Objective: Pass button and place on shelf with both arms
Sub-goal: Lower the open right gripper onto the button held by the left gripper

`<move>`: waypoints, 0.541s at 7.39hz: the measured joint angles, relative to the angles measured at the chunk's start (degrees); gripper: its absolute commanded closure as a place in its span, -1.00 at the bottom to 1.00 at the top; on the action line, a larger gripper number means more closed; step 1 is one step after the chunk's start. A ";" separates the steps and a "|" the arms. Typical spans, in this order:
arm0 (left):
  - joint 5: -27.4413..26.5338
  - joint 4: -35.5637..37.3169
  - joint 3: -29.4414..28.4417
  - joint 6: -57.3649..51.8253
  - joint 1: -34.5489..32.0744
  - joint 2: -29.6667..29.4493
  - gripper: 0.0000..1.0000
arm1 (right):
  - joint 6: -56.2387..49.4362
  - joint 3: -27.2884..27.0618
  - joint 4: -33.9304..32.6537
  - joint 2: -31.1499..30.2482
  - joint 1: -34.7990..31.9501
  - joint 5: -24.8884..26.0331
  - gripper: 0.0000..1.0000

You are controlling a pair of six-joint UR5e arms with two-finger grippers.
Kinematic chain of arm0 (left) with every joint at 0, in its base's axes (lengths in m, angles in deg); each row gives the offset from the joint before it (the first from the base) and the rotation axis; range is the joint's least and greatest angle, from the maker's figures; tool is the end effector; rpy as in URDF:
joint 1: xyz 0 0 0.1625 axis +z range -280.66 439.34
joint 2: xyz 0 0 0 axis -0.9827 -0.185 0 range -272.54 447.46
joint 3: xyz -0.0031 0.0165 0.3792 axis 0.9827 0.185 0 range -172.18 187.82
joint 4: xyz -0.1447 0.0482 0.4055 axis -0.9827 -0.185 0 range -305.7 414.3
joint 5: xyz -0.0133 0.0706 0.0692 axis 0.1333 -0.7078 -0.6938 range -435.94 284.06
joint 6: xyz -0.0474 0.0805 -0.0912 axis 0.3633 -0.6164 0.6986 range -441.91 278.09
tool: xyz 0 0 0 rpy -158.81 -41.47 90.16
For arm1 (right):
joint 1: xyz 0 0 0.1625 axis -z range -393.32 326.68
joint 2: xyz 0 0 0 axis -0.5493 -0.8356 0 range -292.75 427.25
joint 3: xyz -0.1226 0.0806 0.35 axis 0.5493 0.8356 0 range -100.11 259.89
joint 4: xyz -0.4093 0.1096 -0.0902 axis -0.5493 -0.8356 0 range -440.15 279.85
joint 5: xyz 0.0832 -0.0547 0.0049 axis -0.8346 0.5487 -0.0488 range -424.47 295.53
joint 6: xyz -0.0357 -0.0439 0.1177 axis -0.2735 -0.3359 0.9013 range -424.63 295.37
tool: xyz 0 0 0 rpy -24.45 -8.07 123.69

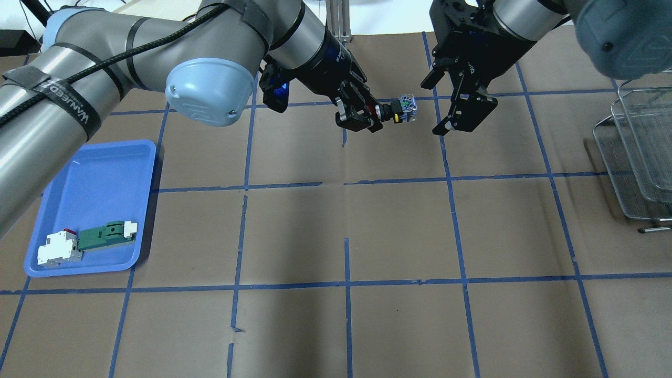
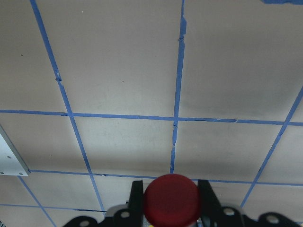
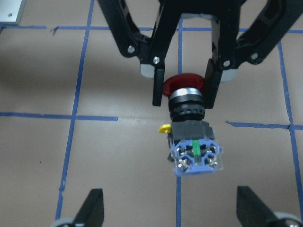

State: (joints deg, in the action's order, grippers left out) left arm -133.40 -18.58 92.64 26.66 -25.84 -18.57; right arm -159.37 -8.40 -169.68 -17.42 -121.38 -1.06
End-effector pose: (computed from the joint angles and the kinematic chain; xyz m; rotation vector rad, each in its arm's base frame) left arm -0.3590 -0.5460 0.3513 1.9430 -1.8911 -0.6277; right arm 0.1734 -0.5439 0.3907 -1.9757 1.9133 -0.4201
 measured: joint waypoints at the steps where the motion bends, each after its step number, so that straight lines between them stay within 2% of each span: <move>1: -0.02 0.01 0.00 0.04 -0.02 0.02 1.00 | 2.24 -0.09 0.04 -0.01 -0.13 -1.25 -1.00; 4: -0.23 0.01 0.04 0.06 -0.01 0.27 1.00 | 3.63 -1.41 0.15 0.08 -0.32 -2.68 -1.00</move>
State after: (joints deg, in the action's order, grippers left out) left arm -133.63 -18.56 92.69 26.72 -25.86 -18.30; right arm -155.74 -9.81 -169.52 -17.34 -121.70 -3.74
